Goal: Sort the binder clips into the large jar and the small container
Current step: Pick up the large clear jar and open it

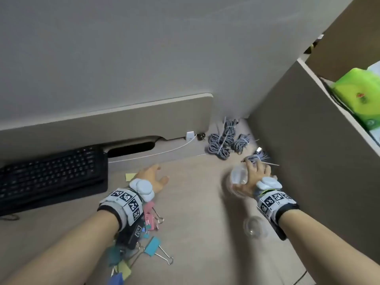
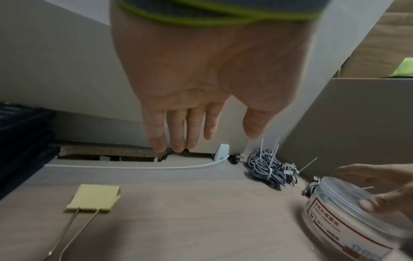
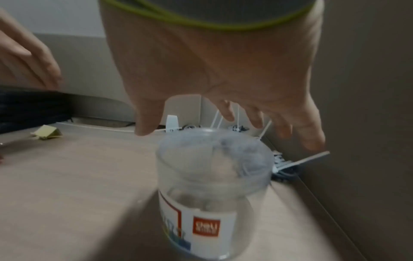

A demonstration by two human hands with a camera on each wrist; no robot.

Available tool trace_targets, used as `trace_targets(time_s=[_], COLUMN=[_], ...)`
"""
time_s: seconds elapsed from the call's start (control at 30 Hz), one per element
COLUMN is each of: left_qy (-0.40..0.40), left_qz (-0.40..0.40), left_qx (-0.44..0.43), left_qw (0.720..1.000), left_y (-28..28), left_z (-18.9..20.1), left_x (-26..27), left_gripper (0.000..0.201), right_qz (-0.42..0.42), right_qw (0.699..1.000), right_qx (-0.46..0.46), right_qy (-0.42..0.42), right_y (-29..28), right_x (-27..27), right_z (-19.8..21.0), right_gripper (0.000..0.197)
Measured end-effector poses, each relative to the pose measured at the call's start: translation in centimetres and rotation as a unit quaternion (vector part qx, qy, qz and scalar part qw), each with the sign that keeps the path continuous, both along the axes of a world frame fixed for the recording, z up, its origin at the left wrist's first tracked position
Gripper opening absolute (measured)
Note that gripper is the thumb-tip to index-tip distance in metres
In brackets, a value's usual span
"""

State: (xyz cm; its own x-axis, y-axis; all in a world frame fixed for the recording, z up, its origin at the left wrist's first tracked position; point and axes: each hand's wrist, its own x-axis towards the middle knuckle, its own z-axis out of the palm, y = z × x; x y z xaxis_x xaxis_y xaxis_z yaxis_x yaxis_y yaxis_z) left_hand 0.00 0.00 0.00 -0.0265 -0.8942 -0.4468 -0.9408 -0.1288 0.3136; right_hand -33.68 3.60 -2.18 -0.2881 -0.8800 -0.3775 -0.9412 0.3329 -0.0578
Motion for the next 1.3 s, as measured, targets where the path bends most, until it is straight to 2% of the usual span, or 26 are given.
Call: trace_targets(time_s=[0.13, 0.27, 0.37, 0.5, 0.73, 0.83, 0.9, 1.0, 1.07, 1.1, 1.13, 1.2, 1.3], left_qy=[-0.026, -0.01, -0.006, 0.036, 0.168, 0.253, 0.317, 0.453, 0.505, 0.52, 0.527, 0.536, 0.542], left_qz=[0.004, 0.016, 0.028, 0.07, 0.169, 0.202, 0.242, 0.354, 0.4, 0.41, 0.422, 0.448, 0.459], left_qx=[0.03, 0.027, 0.025, 0.036, 0.049, 0.059, 0.074, 0.129, 0.172, 0.196, 0.212, 0.221, 0.224], left_qw=[0.999, 0.999, 0.999, 0.996, 0.97, 0.944, 0.914, 0.808, 0.745, 0.724, 0.706, 0.68, 0.667], left_y=[0.5, 1.2, 2.0, 2.8, 5.7, 6.9, 7.5, 7.9, 8.0, 8.1, 8.0, 8.0, 8.1], left_z=[-1.2, -1.5, -1.4, -1.1, -0.2, 0.7, 1.2, 1.4, 1.4, 1.3, 1.1, 0.8, 0.3], left_x=[-1.9, -2.4, -1.7, 0.4, 8.0, 10.2, 12.1, 13.7, 14.9, 15.2, 15.1, 15.6, 16.4], left_gripper=[0.055, 0.054, 0.053, 0.054, 0.062, 0.07, 0.071, 0.072, 0.088, 0.097, 0.1, 0.088, 0.067], right_qz=[-0.031, -0.007, -0.003, -0.012, 0.018, 0.004, -0.024, -0.098, -0.128, -0.134, -0.132, -0.114, -0.114], right_qw=[0.999, 1.0, 0.999, 0.997, 0.968, 0.946, 0.926, 0.882, 0.858, 0.851, 0.85, 0.862, 0.871], right_qx=[0.009, 0.007, 0.007, 0.011, 0.043, 0.052, 0.069, 0.097, 0.115, 0.122, 0.126, 0.117, 0.112], right_qy=[-0.014, -0.001, -0.04, -0.08, -0.246, -0.32, -0.371, -0.45, -0.484, -0.493, -0.494, -0.481, -0.464], right_y=[-0.1, -0.8, -1.1, -1.6, -1.9, -1.9, -1.7, -1.1, -0.5, -0.1, 0.1, 0.6, 1.5], right_x=[-0.8, 0.1, 1.6, 5.6, 17.7, 22.5, 25.8, 28.4, 30.1, 30.8, 31.1, 32.0, 33.2], right_z=[-1.0, -1.4, -1.5, -0.1, 3.6, 4.3, 4.6, 5.2, 5.1, 5.2, 5.3, 5.2, 5.5], right_gripper=[0.115, 0.117, 0.106, 0.101, 0.099, 0.105, 0.109, 0.111, 0.108, 0.106, 0.103, 0.091, 0.08])
